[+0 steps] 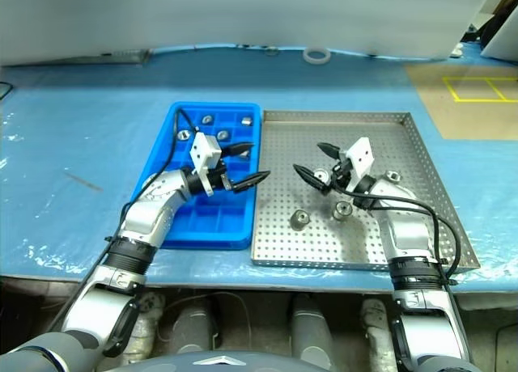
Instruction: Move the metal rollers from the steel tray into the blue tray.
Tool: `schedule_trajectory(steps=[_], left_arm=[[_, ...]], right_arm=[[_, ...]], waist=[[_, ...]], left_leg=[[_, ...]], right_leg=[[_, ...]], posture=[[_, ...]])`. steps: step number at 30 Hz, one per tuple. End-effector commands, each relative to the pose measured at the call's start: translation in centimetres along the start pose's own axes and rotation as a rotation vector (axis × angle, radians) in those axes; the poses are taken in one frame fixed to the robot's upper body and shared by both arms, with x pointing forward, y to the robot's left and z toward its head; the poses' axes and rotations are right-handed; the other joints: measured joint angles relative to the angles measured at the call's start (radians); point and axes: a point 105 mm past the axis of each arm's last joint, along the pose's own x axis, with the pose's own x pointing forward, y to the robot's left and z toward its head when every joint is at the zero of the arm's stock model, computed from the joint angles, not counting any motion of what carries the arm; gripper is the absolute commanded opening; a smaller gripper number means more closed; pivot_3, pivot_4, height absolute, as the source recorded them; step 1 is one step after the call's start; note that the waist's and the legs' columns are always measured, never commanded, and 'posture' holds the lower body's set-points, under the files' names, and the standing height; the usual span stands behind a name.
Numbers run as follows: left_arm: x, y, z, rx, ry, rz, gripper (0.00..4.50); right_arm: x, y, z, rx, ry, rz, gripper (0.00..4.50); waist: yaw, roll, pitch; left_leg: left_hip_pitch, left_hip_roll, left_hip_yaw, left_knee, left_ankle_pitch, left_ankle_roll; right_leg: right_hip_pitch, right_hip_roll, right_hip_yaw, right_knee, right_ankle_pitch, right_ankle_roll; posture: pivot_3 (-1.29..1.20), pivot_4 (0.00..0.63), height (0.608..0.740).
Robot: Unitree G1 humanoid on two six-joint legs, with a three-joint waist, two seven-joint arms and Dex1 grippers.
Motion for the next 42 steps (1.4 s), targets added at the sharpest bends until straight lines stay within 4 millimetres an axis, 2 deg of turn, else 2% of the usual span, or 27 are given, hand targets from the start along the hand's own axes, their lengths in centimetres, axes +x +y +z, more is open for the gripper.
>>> schedule_trajectory(steps=[1,18,23,27,34,39,42], left_arm=[[0.2,-0.1,1.0,0.040,-0.022,-0.013,4.49],[0.8,0.0,1.0,0.040,-0.030,-0.016,4.49],[1.4,-0.5,0.7,0.004,-0.010,-0.060,4.49],[2.2,-1.6,0.0,-0.025,0.060,-0.151,4.49],[4.5,-2.5,0.7,0.005,0.131,-0.297,4.49],[5.7,-4.2,0.3,0.019,0.199,-0.447,4.49],[5.8,-5.5,-0.7,0.024,0.285,-0.562,4.49]], right_arm=[[0.3,0.1,1.7,-0.046,-0.040,0.014,4.50],[-0.7,-0.8,2.3,-0.065,-0.020,-0.003,4.50],[-1.2,-0.8,2.5,-0.073,-0.006,-0.022,4.50],[-2.8,-1.4,2.3,-0.083,0.012,-0.075,4.50],[-6.0,-1.4,0.7,-0.059,0.079,-0.155,4.50],[-7.8,-0.6,0.0,-0.021,0.121,-0.192,4.50],[-8.6,-0.1,-0.2,-0.019,0.139,-0.235,4.50]], waist=[[0.001,0.000,0.000],[0.000,0.000,0.000],[-0.001,0.000,0.000],[0.002,0.000,0.000],[-0.017,0.000,0.000],[-0.046,0.000,0.000],[-0.067,0.000,0.000]], left_leg=[[0.000,0.000,0.000,0.000,0.000,0.000],[0.000,0.000,0.000,0.000,0.000,0.000],[0.000,0.000,0.000,0.000,0.000,0.000],[0.000,0.000,0.000,0.000,0.000,0.000],[0.000,-0.001,0.001,0.001,-0.001,0.001],[-0.001,-0.003,0.001,0.001,-0.002,0.003],[-0.001,-0.003,0.001,0.001,-0.002,0.004]], right_leg=[[0.000,0.000,0.000,0.000,0.000,0.000],[0.000,0.000,0.000,0.000,0.000,0.000],[0.000,0.000,0.000,0.000,0.000,0.000],[0.000,0.000,0.000,0.000,0.000,0.000],[0.000,0.000,0.001,0.000,0.000,0.000],[0.000,0.000,0.001,-0.003,-0.001,0.001],[0.000,0.000,0.001,-0.003,-0.001,0.002]], posture=[[-0.20,0.150,0.740],[-0.24,0.150,0.740],[-0.27,0.150,0.740],[-0.32,0.150,0.740],[-0.44,0.150,0.740],[-0.53,0.150,0.740],[-0.56,0.150,0.740]])
